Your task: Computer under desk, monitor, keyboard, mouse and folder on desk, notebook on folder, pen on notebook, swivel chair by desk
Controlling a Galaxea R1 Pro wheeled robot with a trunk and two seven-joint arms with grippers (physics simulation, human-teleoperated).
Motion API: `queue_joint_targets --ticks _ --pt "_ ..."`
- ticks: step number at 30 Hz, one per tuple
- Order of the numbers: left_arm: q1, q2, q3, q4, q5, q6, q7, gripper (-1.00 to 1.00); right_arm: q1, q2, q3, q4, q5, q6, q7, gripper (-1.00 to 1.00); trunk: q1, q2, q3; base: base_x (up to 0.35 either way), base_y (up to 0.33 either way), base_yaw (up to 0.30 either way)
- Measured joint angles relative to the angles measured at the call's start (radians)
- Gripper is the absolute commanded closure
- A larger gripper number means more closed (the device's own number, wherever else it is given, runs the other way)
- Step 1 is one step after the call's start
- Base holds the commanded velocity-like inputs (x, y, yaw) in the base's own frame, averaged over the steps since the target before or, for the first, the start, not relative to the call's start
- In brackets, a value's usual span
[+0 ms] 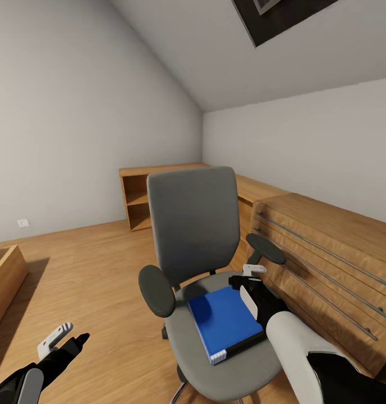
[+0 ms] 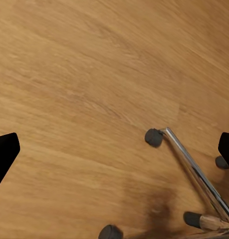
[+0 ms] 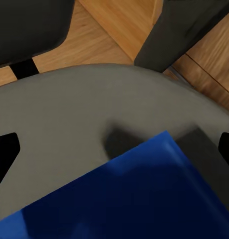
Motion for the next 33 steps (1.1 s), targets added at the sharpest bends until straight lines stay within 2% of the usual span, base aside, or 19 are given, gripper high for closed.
queue_joint_targets --ticks 25,33 --pt "0.0 -0.001 0.0 0.001 0.0 0.0 0.0 -1.0 0.0 0.0 0.0 0.0 0.0 0.003 0.0 -1.0 0.0 0.0 -0.029 0.0 0.0 0.0" --pt "0.001 -0.002 0.0 0.001 -0.001 -0.001 -0.001 -1.0 0.0 0.0 0.0 0.0 0.001 0.002 0.0 -1.0 0.0 0.0 -0.031 0.0 0.0 0.0"
